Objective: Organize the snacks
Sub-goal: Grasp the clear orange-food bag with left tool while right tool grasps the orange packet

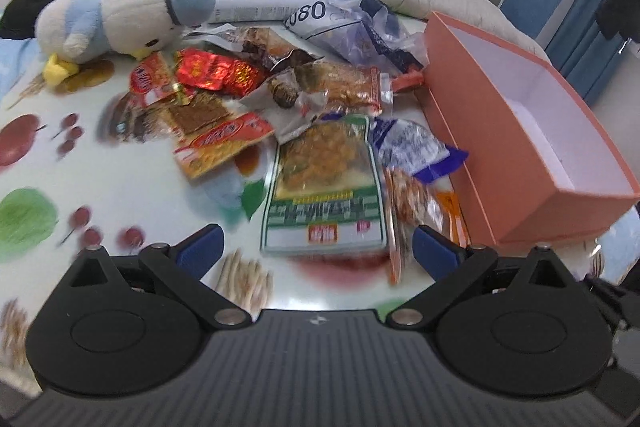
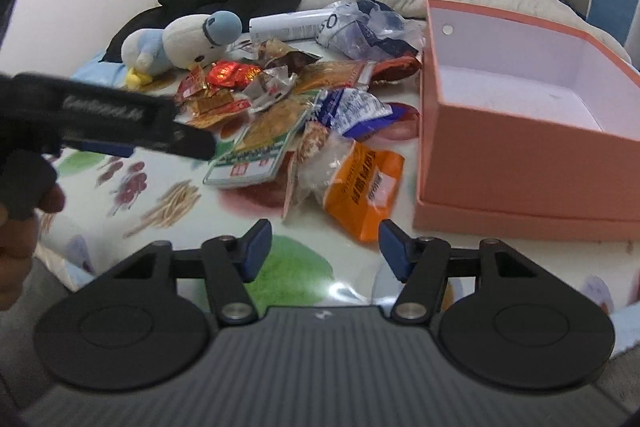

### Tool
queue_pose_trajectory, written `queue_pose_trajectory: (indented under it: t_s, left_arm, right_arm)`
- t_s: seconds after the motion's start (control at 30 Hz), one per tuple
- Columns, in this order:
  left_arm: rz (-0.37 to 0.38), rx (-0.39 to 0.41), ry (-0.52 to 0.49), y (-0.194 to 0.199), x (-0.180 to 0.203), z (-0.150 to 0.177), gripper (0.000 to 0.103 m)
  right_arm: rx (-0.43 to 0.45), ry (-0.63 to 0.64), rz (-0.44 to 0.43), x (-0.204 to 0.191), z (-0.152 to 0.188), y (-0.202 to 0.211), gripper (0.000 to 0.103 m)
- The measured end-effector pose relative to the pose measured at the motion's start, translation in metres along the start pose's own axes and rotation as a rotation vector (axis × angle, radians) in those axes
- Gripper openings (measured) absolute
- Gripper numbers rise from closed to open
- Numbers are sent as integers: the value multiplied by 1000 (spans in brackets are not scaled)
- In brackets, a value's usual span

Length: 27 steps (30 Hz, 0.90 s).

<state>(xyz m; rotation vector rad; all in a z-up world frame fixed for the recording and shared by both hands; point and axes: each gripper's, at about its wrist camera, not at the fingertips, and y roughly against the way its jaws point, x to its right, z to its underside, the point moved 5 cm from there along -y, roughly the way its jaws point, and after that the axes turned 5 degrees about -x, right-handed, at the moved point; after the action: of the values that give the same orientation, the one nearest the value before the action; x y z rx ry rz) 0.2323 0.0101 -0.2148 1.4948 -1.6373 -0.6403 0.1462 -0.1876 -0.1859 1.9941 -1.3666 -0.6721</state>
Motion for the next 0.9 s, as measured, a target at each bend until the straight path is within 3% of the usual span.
queue_pose_trajectory:
  t_s: [0.27, 0.53, 0.9]
  left_arm:
    - [46, -20, 34, -50, -1, -42, 101]
    - [36, -62, 22, -96, -5, -60, 101]
    - [7, -71, 11, -125, -4, -62, 99]
  right_arm:
    - [-7, -34, -50, 4, -24, -34, 62]
    - [-37, 10, -2, 2, -33, -62, 62]
    - [-55, 57, 68, -3, -30, -75, 64]
